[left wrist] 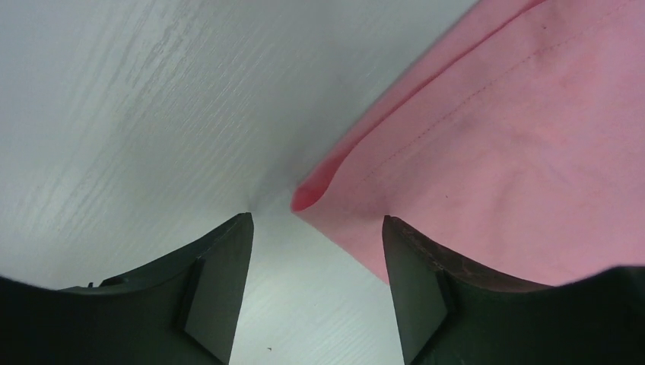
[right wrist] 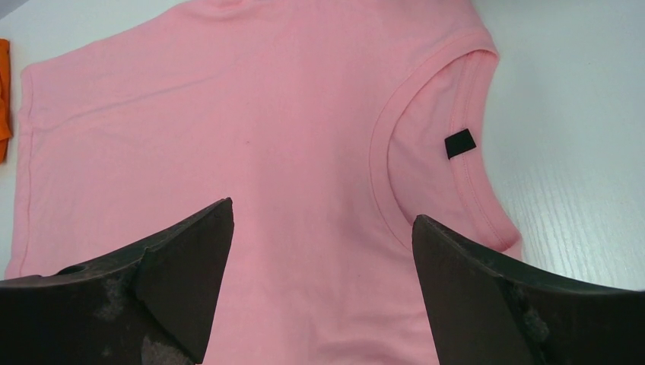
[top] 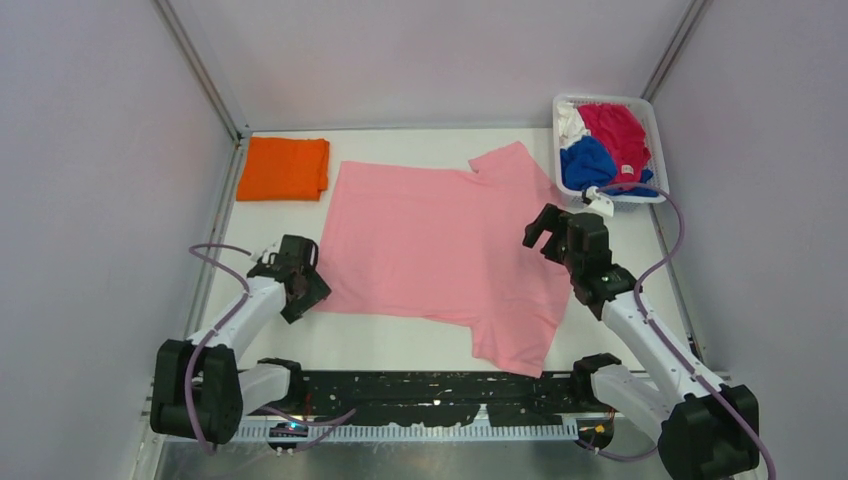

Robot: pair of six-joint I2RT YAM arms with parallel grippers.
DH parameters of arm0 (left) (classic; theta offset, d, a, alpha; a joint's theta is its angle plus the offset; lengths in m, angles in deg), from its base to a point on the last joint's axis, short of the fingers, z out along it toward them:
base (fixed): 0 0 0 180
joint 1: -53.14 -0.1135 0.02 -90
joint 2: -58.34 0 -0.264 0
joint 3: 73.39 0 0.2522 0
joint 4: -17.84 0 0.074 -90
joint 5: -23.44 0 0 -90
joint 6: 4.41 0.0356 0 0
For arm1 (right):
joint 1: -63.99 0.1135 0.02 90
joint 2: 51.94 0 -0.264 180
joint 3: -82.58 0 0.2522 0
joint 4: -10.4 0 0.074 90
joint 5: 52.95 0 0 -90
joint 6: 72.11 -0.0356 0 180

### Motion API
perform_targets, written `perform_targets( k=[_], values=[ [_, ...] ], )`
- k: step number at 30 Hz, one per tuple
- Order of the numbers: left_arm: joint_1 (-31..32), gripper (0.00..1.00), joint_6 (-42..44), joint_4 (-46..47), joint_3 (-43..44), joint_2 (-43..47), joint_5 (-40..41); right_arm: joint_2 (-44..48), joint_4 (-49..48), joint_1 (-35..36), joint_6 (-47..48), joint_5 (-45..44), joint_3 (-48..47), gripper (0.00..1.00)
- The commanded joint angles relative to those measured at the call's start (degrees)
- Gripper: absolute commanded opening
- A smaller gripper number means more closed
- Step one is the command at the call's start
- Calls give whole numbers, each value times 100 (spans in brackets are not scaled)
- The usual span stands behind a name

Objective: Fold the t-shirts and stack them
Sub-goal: Grab the side of the flattened tshirt closest away from the robot with both arms

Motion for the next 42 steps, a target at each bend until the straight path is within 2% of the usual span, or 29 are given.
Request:
perform_targets(
  k=[1,9,13,14,16,22,27,33,39,42],
  values=[
    [-21,59,-272,284,160,-435,42,-228,-116,-15,-19,-58,-188,95],
    [-21,48,-355,267,179,-836,-36,-527,40,-11,15,-206,-312,95],
    [-21,29,-332,247,266,-940,-88,-589,68,-15,17,-265,-332,95],
    [-21,22,-323,272,267,-936,-111,-598,91,-15,3,-307,-344,95],
    [-21,1,-318,307,247,-930,-138,-664,157,-12,0,-364,-375,95],
    [-21,0,-244,79,290,-872,-7,-766,606,5,7,-306,-561,96],
    [-21,0,-233,-32,37,-616,-34,-674,1274,406,41,-318,-704,96],
    [-21,0,-243,-141,22,-357,25,-590,2450,1478,-140,-459,-883,100],
    [-21,0,-260,-168,-73,-211,35,-221,3592,2606,-686,-338,-791,92],
    [-21,0,-265,-189,-73,-75,35,-134,4155,2892,-860,-203,-782,88]
  ],
)
